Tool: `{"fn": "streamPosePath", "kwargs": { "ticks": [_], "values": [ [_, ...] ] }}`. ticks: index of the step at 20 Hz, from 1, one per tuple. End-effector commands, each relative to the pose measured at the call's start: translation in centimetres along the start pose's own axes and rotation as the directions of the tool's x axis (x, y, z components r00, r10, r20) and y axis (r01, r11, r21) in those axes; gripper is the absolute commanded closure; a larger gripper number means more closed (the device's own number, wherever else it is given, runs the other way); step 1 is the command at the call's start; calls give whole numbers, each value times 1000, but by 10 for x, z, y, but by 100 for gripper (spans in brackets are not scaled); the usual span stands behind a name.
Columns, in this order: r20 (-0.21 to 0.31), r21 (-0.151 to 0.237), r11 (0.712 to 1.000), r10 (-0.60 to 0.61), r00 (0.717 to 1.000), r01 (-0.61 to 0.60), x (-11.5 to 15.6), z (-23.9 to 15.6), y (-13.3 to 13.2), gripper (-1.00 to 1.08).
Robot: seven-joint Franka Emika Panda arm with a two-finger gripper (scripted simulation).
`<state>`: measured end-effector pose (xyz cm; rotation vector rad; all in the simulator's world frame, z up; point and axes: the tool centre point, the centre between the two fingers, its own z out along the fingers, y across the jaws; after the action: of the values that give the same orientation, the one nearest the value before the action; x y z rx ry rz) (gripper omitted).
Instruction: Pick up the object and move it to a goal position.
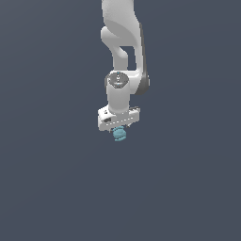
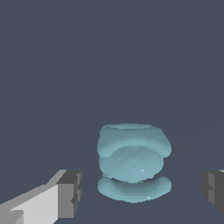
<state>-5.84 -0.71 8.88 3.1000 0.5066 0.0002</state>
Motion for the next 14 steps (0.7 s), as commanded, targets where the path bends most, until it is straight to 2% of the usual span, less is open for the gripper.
{"fn": "streamPosePath", "kwargs": {
  "ticks": [1,9,14],
  "values": [
    [1,0,1000,-1,1000,1,0,6,0,-92],
    [0,1,1000,-4,1000,4,-2,41,-1,-92],
    [0,0,1000,-5,1000,5,-1,48,-1,-92]
  ]
}}
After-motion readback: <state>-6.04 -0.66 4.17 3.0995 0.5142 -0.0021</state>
